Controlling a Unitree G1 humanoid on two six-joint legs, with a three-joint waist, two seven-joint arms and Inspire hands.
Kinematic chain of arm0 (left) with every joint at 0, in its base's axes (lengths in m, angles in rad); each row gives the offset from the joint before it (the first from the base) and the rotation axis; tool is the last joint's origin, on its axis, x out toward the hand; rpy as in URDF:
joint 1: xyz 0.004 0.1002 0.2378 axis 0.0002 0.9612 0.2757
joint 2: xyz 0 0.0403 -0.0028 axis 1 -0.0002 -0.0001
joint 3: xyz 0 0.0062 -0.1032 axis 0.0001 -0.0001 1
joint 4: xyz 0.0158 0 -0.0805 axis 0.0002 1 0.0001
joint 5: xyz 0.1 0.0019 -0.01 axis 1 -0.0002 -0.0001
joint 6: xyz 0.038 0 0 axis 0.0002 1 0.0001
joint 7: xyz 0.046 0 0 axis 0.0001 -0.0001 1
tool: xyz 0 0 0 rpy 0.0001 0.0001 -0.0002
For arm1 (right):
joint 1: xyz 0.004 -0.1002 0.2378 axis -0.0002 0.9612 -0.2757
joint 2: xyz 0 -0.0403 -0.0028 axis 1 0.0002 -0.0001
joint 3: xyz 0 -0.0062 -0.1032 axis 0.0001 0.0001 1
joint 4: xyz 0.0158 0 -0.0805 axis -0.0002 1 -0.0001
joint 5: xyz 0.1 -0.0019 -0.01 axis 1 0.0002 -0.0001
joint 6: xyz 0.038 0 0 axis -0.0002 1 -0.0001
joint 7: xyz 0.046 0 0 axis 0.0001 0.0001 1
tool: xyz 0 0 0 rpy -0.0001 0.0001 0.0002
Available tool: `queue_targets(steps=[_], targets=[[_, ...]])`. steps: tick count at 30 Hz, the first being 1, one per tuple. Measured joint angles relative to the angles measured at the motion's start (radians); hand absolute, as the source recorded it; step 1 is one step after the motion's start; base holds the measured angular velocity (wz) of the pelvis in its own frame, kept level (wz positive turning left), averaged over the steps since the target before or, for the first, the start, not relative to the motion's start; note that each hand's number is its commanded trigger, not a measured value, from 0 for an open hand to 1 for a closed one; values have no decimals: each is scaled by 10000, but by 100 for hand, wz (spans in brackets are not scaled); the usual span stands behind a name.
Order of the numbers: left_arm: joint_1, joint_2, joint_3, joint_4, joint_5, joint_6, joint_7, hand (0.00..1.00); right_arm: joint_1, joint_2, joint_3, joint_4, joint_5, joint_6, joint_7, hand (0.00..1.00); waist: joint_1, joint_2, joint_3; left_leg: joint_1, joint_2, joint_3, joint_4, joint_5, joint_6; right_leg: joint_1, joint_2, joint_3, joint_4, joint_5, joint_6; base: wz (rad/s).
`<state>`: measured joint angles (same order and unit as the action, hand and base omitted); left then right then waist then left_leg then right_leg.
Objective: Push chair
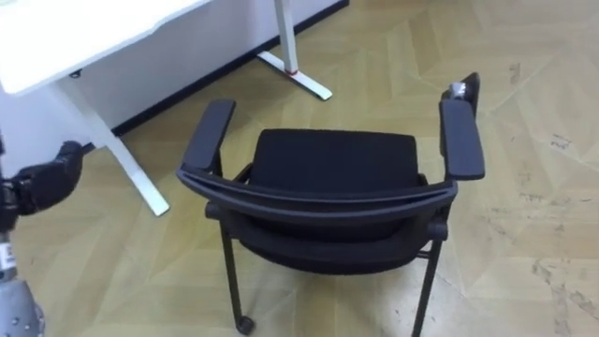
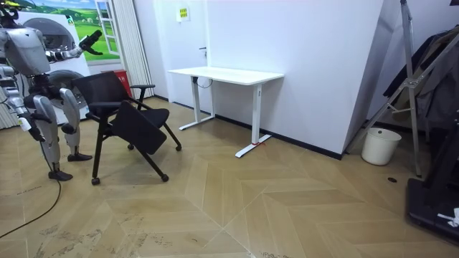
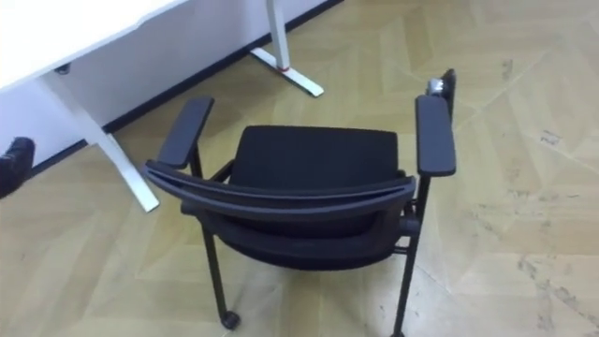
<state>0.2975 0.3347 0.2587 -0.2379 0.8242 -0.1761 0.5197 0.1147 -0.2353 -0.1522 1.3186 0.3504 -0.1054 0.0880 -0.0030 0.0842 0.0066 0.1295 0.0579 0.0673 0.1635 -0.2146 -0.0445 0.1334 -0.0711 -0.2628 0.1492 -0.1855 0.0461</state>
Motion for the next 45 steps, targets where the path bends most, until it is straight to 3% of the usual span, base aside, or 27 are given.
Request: queue_targets(steps=[4,8,12,17,21,26,33,36,45], targets=[[0,21,-659,21,650,15,-119,0,-25,-11,15,140,37,-31,221,0,-315,-38,27,4,-1,13,-1,0,0,-108,7,123,1,2,2,-2],[1,28,-1723,18,1397,3,-325,0,-14,7,110,242,253,-31,322,0,-444,-20,15,7,-3,115,-22,0,0,-138,16,280,0,4,2,-6],[57,56,-2319,19,1936,-34,-597,0,21,-3,114,365,278,-29,363,0,-466,-14,3,17,-2,161,-20,0,0,-142,27,402,16,8,-2,-10],[118,429,-2885,26,2088,23,-1043,0,-5,-178,116,419,224,-29,350,0,-494,-19,-15,6,-1,165,-20,0,0,-194,28,403,17,8,-3,-1],[229,457,-3297,156,2091,99,-1345,0,-93,-220,116,419,244,-29,366,0,-504,-38,-30,26,6,324,-25,0,0,-194,29,441,17,8,-3,-3],[452,752,-3933,327,2078,181,-1876,0,-292,-224,157,420,394,-29,372,0,-547,-77,-52,75,7,440,-25,0,0,-195,33,543,17,10,-4,-5],[482,801,-4245,337,2079,499,-2698,0,-436,-221,232,450,452,2,365,0,-787,-98,-49,68,8,492,-29,0,0,-194,33,578,23,10,-5,-1],[497,805,-4301,349,2078,647,-2940,0,-432,-221,231,458,455,122,333,0,-821,-127,-39,49,21,706,-28,0,0,-234,34,631,45,17,-6,-6],[581,872,-4462,813,2082,886,-3317,0,-396,-189,231,537,430,196,342,0,-995,-387,-37,10,22,755,-28,0,0,-350,40,722,53,45,-3,-2]])
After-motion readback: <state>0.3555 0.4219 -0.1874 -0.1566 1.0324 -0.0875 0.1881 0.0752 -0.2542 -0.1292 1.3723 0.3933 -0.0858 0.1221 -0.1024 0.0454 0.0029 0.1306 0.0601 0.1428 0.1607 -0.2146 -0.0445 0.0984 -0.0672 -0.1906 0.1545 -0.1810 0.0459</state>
